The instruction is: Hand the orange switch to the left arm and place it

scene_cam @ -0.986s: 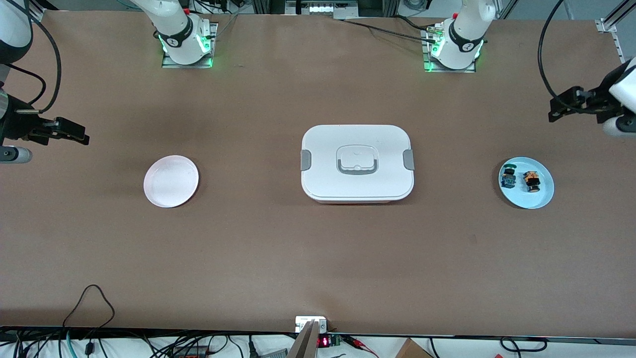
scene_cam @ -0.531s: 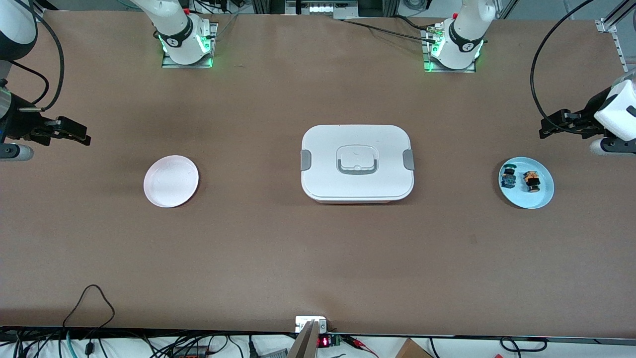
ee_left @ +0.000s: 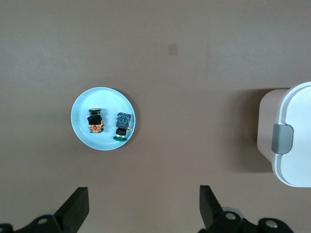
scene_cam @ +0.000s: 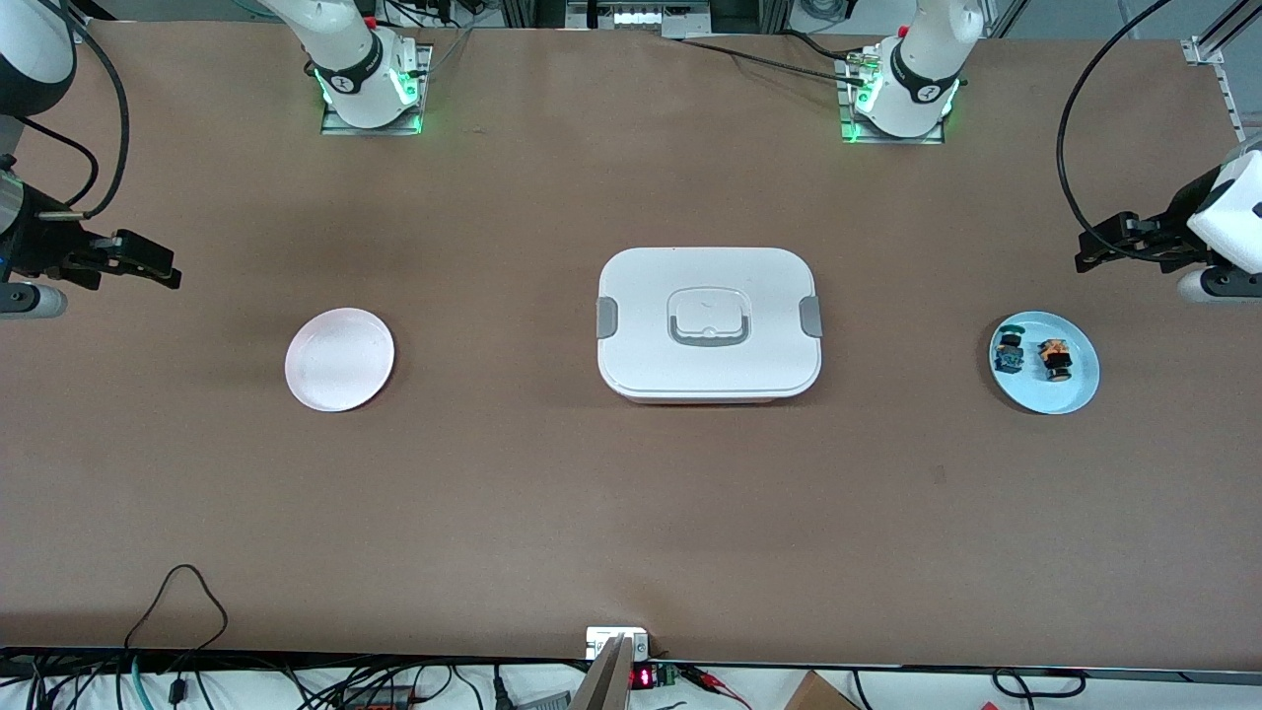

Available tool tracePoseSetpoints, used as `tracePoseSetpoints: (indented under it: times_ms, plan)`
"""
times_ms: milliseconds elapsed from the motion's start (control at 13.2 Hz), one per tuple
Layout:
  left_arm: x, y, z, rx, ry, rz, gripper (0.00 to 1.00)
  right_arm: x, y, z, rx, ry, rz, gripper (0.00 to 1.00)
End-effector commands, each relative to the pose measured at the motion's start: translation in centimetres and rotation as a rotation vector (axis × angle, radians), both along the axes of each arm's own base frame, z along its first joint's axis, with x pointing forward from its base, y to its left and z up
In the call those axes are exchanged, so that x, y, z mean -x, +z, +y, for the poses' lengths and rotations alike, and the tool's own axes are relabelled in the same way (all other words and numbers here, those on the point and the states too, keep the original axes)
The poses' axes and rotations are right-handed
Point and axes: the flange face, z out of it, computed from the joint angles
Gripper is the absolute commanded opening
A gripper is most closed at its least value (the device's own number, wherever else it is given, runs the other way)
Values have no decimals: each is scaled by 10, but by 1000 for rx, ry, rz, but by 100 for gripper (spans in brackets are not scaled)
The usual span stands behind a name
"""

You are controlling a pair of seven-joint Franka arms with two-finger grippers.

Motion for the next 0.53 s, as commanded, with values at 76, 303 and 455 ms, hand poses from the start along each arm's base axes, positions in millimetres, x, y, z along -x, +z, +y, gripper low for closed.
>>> tracePoseSetpoints:
  times_ms: [76,303,455]
  plan:
    - [3,10,0,26,-34,-9,100,1,8,9,12,4,-12,100]
    - [-4,16,-2,22,-25,-23,100,0,10,11,14,-44,-18,100]
    - [-4,16,-4,29,-26,-23,100,0,12,14,17,-23,-20,100]
